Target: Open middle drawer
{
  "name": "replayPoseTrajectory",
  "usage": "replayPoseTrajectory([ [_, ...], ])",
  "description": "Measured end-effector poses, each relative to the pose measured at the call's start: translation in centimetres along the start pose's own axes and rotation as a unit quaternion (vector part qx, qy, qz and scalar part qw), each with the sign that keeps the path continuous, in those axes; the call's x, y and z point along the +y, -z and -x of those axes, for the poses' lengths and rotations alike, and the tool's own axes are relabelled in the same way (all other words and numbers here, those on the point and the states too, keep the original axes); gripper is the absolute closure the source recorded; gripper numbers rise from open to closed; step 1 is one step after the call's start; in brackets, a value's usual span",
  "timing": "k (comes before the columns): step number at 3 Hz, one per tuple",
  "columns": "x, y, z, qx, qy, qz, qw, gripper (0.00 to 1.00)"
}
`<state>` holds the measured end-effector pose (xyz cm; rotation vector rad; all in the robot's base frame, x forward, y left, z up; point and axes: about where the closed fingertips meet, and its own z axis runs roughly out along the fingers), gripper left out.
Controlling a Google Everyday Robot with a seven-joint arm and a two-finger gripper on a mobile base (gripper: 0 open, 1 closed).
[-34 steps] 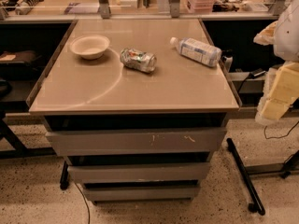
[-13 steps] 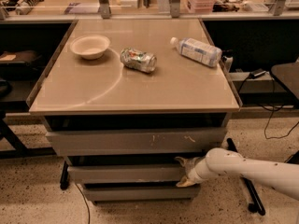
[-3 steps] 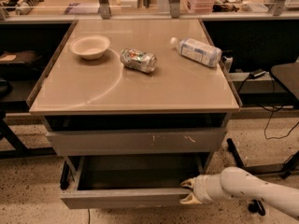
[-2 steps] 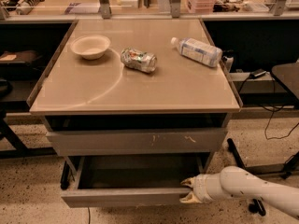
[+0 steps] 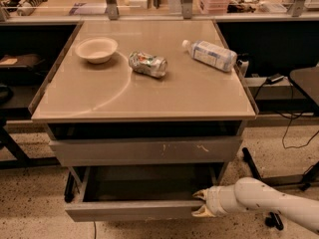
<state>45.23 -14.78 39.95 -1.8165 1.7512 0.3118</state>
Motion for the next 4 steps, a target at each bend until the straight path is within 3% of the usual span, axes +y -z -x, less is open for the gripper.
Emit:
replayPoseTrajectory([
  [1,1.1,0.0,-0.3,-0.011,-0.003,0.010,0.9999,0.12],
  [2,3.8,0.4,-1.6,-0.028,-0.021,0.011,0.9993,0.12],
  [3,3.5,0.8,-1.1,-0.028,-0.021,0.011,0.9993,0.35],
  [4,4.7,0.6,-0.1,-0.045,-0.025,0.021,0.9985,0.58],
])
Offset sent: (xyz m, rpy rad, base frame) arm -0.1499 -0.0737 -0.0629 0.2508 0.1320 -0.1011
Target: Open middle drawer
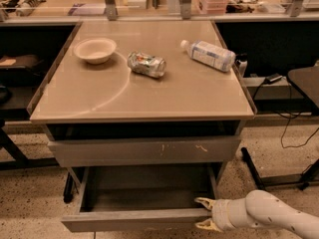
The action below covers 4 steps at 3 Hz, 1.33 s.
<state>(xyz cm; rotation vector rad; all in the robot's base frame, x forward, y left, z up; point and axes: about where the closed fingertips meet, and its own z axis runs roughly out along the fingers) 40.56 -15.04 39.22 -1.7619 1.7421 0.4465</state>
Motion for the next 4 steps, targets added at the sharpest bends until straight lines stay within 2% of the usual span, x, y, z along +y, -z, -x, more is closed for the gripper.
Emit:
replayPoseTrajectory([
  [1,-0.2,0.5,0.2,0.000,0.000,0.000,1.0000,0.83],
  [2,0.1,0.6,0.3,-0.001,0.000,0.001,1.0000,1.00],
  [3,1.8,1.0,-0.2,-0.002,-0.005,0.008,0.9999,1.00],
  [4,1.8,1.1,-0.1,-0.002,-0.005,0.008,0.9999,0.80],
])
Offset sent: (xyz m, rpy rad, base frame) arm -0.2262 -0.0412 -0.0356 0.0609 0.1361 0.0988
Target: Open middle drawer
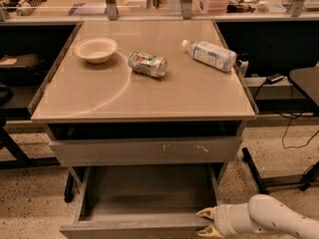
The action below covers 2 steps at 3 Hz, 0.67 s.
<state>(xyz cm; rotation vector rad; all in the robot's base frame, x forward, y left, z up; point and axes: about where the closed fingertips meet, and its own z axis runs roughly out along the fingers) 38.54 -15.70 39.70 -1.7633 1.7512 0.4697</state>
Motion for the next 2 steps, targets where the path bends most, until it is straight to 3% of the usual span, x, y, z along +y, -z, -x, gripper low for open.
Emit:
replayPoseTrajectory([
  [2,0.24,0.09,-0.13,-0.005,-0.001,0.002,1.0000,0.35],
])
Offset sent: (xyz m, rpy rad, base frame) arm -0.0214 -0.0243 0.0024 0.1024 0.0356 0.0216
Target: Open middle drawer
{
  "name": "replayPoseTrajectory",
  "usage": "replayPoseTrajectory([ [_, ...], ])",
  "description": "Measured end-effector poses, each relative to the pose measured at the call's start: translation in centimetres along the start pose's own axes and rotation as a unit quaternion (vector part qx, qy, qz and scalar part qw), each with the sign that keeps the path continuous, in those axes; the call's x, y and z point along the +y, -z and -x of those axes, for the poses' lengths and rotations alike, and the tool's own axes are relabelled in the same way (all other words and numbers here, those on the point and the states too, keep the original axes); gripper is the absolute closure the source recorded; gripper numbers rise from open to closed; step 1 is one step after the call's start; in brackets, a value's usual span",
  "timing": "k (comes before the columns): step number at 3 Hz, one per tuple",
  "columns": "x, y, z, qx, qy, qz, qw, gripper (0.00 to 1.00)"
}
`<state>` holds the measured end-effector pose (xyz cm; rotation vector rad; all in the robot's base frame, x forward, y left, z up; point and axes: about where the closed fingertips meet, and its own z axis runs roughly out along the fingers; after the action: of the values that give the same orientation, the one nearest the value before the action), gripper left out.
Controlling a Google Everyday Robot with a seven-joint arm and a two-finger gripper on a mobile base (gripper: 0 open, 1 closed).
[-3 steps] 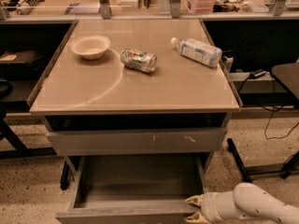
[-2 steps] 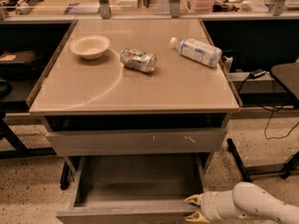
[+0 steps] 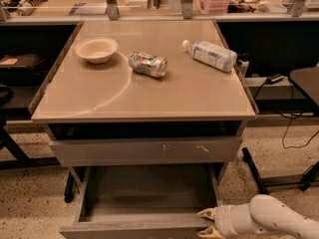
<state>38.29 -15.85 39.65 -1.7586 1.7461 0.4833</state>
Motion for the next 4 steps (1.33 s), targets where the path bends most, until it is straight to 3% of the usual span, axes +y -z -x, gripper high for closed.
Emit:
replayPoseTrajectory([
  [1,1.30,0.50,-0.58,-0.022,-0.013,0.002,0.9997,0.39],
  [3,2.12,1.22,-0.47,-0.025,-0.016,0.001,0.9996,0.85],
  [4,2.16,1.24,-0.32,-0.025,-0.016,0.001,0.9996,1.00],
])
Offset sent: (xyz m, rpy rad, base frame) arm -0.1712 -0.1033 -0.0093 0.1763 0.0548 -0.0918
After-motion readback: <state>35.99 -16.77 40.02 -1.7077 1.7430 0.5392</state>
